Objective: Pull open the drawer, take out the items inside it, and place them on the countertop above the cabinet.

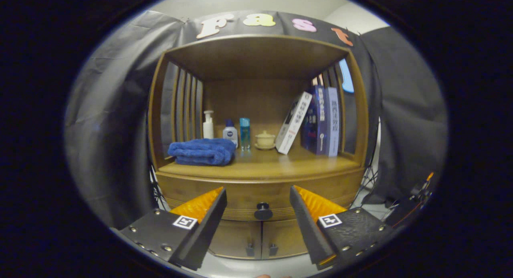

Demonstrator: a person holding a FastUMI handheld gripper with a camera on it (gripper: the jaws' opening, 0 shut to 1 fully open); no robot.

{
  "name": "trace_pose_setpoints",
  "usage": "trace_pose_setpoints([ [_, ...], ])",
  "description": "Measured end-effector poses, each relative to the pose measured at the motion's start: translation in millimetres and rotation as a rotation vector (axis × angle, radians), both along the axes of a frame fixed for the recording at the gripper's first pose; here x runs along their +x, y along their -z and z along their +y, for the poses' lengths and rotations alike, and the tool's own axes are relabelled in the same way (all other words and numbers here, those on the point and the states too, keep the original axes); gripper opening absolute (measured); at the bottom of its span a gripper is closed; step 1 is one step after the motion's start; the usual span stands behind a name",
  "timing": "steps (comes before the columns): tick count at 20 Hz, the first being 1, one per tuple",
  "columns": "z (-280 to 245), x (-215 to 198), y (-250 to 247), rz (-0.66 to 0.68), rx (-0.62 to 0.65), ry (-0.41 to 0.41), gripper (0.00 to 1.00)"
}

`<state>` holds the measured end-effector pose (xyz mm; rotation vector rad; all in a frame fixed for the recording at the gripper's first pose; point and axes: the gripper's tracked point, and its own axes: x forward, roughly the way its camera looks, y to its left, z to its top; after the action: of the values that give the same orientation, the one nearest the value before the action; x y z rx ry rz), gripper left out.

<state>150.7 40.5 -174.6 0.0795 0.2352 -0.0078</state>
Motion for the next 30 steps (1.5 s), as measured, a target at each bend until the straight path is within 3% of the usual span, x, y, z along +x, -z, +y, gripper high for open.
trace_pose_setpoints([
  [2, 1.8, 16.0, 31.8, 0.059, 0.053, -0.002, 0.85],
  [5, 7.1, 38.0, 62.3, 0.102, 0.093, -0.031, 0.87],
  [6, 2.9, 45.9, 71.6, 0.117, 0.088, -0.012, 0.86],
  [8, -5.2, 55.7, 89.0, 0.168, 0.06, 0.015, 0.72],
  [11, 5.4, 60.3, 100.5, 0.19, 0.069, -0.019, 0.7],
  [13, 0.9, 63.9, 103.0, 0.187, 0.05, -0.001, 0.68],
  [16, -0.4, 66.0, 105.6, 0.193, 0.052, 0.0, 0.44],
  [20, -1.4, 66.1, 105.4, 0.186, 0.082, 0.01, 0.34],
  [24, -2.7, 60.6, 103.7, 0.185, 0.067, -0.001, 0.34],
  [30, -6.3, 21.3, 97.8, 0.171, 0.08, 0.015, 0.34],
])
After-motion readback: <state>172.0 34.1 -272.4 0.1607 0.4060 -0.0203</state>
